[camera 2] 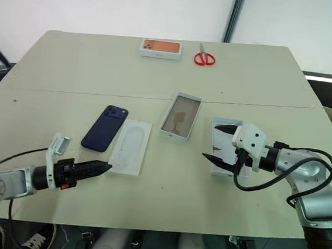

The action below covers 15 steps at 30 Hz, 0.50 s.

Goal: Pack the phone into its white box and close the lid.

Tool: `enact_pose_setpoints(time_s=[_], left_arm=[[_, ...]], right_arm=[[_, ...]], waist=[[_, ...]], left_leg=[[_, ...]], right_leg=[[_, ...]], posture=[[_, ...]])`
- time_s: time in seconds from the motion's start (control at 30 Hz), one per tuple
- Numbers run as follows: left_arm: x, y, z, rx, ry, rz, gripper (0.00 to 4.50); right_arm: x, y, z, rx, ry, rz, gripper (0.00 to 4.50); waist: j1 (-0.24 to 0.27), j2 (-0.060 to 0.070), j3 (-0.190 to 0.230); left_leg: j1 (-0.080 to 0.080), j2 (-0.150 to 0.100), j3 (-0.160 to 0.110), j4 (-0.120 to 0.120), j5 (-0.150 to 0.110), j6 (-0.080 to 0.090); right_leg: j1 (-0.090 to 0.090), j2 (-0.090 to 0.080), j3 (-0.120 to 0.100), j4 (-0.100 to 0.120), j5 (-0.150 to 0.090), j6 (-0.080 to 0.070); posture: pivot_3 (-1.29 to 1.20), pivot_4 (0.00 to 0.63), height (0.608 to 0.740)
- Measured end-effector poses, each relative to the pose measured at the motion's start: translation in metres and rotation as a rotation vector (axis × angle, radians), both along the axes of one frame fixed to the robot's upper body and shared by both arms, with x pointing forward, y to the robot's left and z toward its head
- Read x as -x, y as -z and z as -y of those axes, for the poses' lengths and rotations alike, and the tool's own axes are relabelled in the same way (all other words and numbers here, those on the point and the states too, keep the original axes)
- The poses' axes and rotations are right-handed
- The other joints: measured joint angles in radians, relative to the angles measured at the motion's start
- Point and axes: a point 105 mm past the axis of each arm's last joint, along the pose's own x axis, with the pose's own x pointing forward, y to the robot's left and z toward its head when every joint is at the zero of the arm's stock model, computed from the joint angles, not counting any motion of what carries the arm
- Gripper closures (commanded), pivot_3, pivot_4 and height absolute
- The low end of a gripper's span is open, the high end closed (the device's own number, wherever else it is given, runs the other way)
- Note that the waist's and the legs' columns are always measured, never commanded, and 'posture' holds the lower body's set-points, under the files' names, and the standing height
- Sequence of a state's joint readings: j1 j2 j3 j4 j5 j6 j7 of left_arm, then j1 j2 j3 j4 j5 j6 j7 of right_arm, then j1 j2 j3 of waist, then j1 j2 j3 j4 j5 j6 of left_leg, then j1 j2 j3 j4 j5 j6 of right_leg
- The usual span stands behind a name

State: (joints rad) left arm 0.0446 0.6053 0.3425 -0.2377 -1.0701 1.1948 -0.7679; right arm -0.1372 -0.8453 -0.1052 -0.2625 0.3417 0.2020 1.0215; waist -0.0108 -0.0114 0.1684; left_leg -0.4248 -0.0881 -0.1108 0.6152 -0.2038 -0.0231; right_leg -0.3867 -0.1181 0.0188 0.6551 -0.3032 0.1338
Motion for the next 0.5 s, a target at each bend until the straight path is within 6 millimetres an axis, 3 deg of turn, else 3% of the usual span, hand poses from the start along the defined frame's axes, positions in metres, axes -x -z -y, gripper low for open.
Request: enact_pose_setpoints(time_s=[0.17,0.47,0.5], left_arm=[[-0.009,0.001,-0.004,0.094,-0.086,-0.030,0.05],[-0.008,0.003,0.010,0.109,-0.031,-0.060,0.05],[-0.008,0.003,0.011,0.112,-0.026,-0.061,0.28]], right_arm=[[-0.001,-0.001,-0.001,0.001,0.009,0.014,0.04],[-0.001,-0.002,-0.001,0.002,0.017,0.030,0.04],[-0.002,-0.002,-0.001,0.001,0.018,0.032,0.00]], waist=[[0.004,0.000,0.000],[0.004,0.001,-0.001],[0.004,0.001,-0.001]], left_leg=[[0.000,-0.001,0.000,0.001,0.000,0.000],[0.000,-0.001,0.000,0.001,0.000,0.000],[0.000,-0.001,0.000,0.001,0.000,0.000]], right_leg=[[0.000,0.000,0.000,0.000,0.000,0.000],[0.001,0.000,0.000,0.000,0.000,0.000],[0.001,0.000,0.000,0.000,0.000,0.000]], posture=[[0.00,0.150,0.740],[0.00,0.150,0.740],[0.00,0.150,0.740]])
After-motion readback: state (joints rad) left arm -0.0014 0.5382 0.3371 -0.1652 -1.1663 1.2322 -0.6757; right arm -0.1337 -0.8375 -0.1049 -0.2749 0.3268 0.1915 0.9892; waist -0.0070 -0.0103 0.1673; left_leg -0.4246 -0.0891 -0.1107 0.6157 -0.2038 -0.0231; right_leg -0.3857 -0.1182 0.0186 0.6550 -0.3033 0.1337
